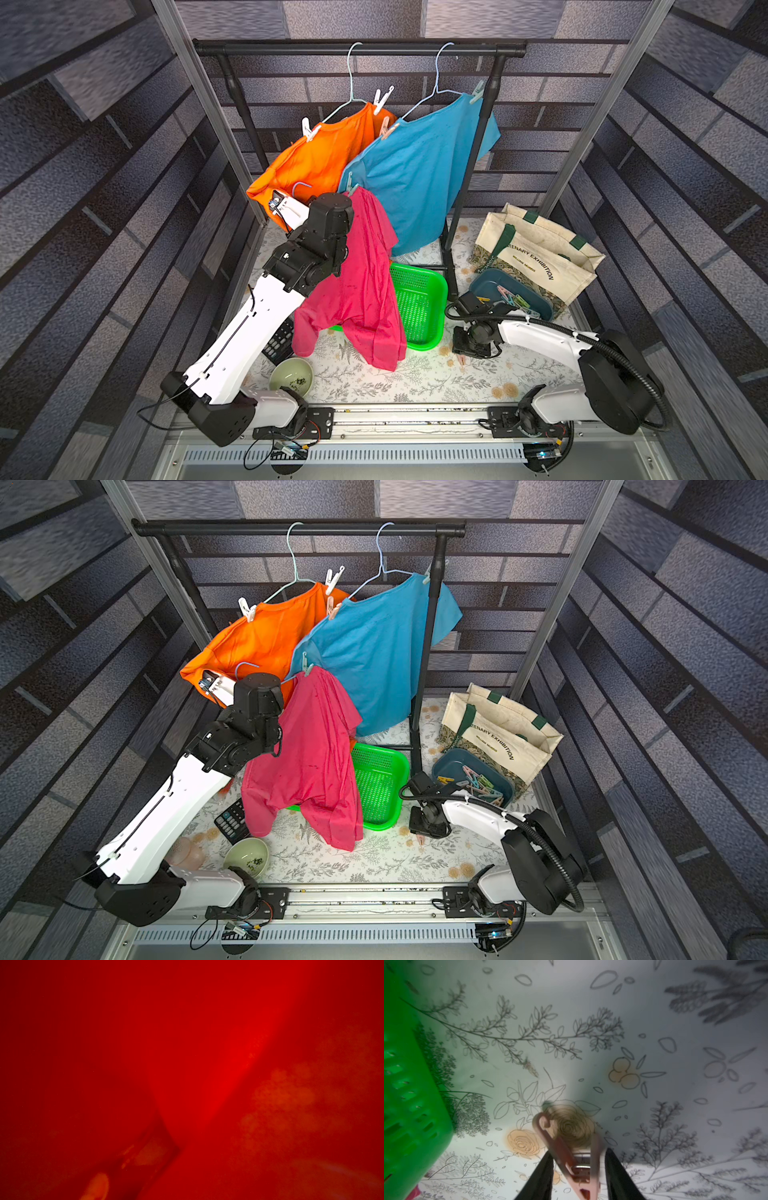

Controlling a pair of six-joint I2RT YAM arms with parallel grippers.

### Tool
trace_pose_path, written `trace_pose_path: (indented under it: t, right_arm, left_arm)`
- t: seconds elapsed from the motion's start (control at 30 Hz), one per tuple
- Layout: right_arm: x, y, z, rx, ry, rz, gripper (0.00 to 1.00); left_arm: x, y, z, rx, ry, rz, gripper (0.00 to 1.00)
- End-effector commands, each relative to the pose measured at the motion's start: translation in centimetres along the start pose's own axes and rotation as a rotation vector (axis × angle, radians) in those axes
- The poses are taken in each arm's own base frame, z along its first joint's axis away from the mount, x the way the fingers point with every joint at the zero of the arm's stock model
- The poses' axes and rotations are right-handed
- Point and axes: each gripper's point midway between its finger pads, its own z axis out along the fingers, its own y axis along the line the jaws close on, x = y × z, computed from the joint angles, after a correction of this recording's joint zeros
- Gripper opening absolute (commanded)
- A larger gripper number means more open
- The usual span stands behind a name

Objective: Use clothespins to secure the t-shirt on both sides of the hanger
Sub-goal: Pick up the clothespin from the center of the board, then clamp the T-shirt on the hanger.

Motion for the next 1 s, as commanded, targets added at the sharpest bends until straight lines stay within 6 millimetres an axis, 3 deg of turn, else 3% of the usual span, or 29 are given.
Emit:
trace_pose_path:
  t: [0.0,0.13,0.2,0.3,0.4,0.6,0.73,0.8,0.97]
  right_arm:
    - [0.9,-1.2,1.0,0.031,0.024,0.031,0.36]
    - [0.4,-0.8,0.5,0.007,-0.01,0.025,0.27]
    - [-0.3,0.0,-0.6,-0.035,-0.059,0.009,0.23]
    - [-2.1,1.6,-3.7,-0.104,-0.18,-0.043,0.14]
    - [-4.0,3.9,-8.4,-0.215,-0.332,-0.11,0.08]
    - [-6.4,10.5,-20.4,-0.508,-0.694,-0.265,0.0]
    - [-4.8,17.1,-28.4,-0.664,-0.966,-0.476,0.0]
    - [-3.7,19.8,-31.5,-0.731,-1.07,-0.544,0.0]
    - [-0.8,25.4,-37.3,-0.878,-1.252,-0.653,0.0]
  left_arm:
    - [-2.3,0.8,-0.7,-0.045,-0.05,-0.088,0.0]
    - [-2.4,-0.1,-0.8,-0.03,-0.056,-0.087,0.0]
    - [-2.7,-0.1,-1.1,-0.052,-0.082,-0.091,0.0]
    - [-2.8,-0.4,-1.3,-0.047,-0.083,-0.114,0.0]
    - [-3.1,-0.7,-1.6,-0.056,-0.095,-0.106,0.0]
    - [-3.3,-1.8,-2.8,-0.078,-0.12,-0.101,0.0]
    - [-3.3,-3.1,-3.7,-0.068,-0.124,-0.137,0.0]
    - [-2.9,-4.2,-4.0,-0.05,-0.113,-0.147,0.0]
    - [-2.0,-6.0,-4.6,-0.037,-0.111,-0.116,0.0]
